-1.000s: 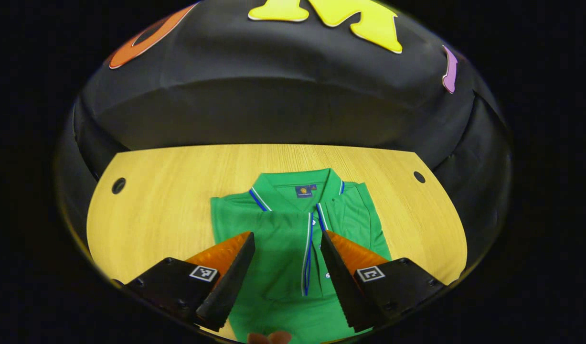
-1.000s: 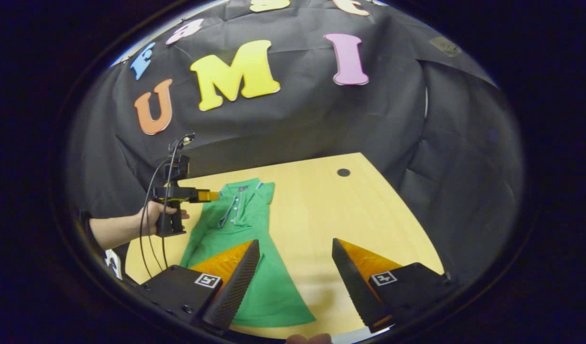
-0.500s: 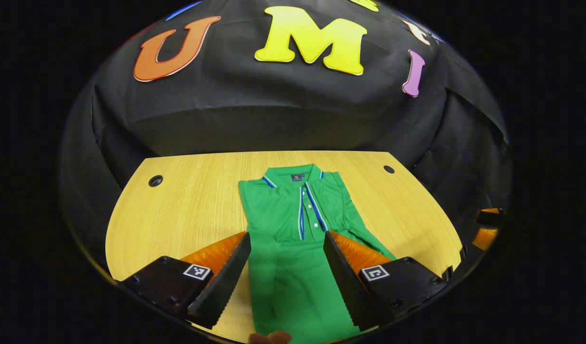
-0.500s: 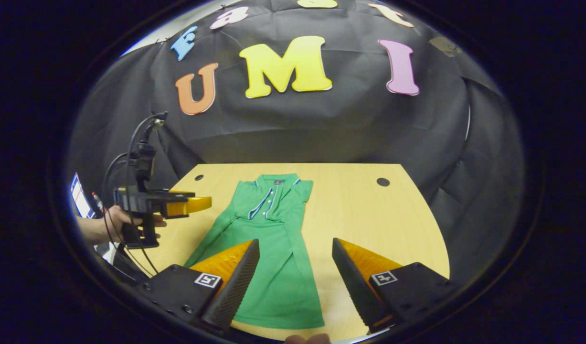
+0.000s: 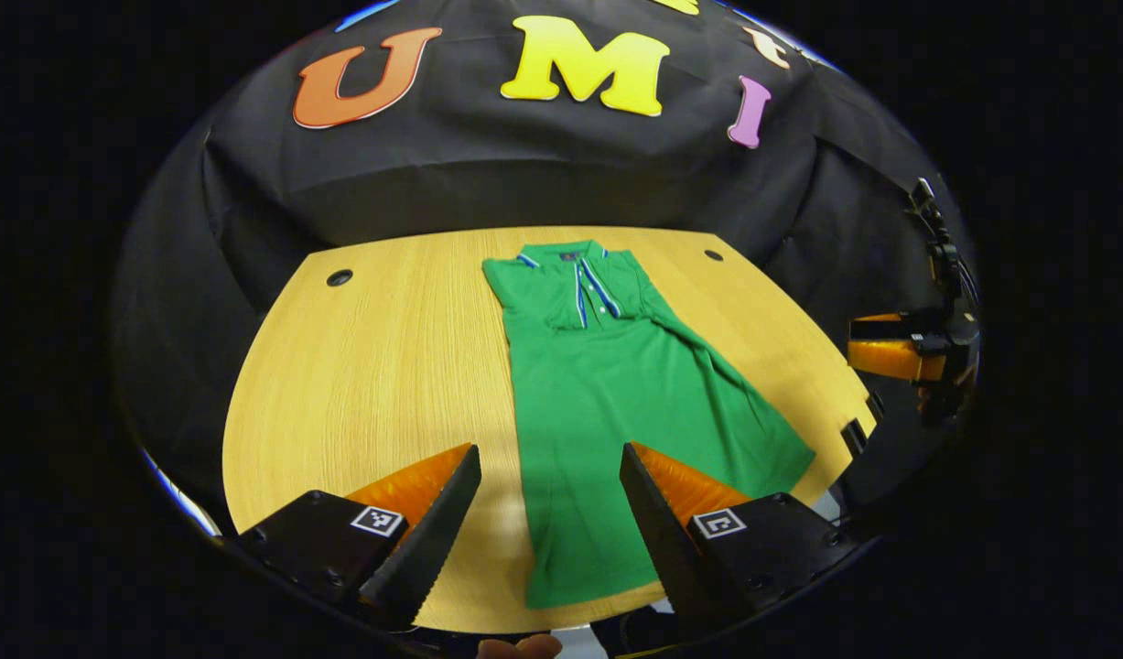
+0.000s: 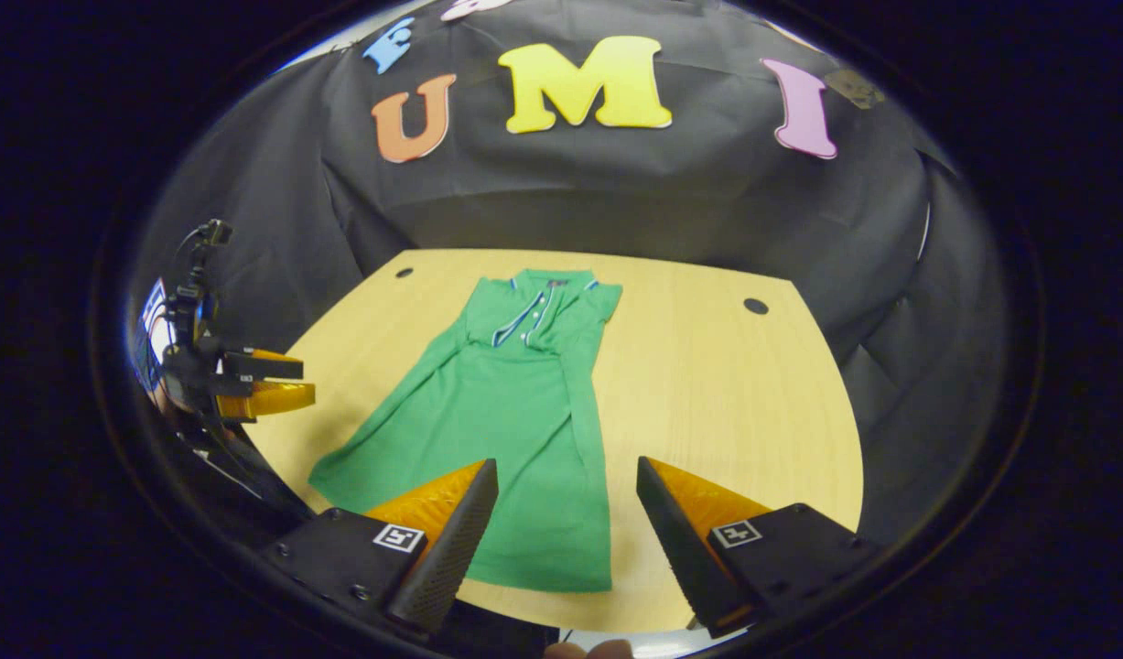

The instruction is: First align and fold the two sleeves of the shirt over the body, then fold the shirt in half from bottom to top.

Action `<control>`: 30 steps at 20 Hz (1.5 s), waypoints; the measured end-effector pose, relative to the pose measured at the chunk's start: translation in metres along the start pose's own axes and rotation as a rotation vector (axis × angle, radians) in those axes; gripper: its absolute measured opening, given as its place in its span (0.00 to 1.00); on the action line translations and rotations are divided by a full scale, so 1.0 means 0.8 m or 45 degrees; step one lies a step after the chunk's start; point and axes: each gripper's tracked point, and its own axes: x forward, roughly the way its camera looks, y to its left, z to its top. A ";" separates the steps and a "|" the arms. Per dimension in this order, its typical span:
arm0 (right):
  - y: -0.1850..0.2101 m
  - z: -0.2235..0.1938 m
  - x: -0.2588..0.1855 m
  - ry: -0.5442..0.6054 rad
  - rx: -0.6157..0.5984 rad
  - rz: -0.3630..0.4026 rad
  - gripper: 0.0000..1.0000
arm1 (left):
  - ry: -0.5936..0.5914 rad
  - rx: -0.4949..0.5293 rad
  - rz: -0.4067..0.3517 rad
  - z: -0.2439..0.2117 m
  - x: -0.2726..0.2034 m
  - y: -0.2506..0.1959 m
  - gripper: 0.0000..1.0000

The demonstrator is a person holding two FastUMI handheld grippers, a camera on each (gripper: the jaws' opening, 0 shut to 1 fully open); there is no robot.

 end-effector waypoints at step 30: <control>-0.025 -0.209 0.074 0.488 -0.097 -0.067 0.94 | 0.336 0.042 0.107 -0.186 0.027 0.004 0.99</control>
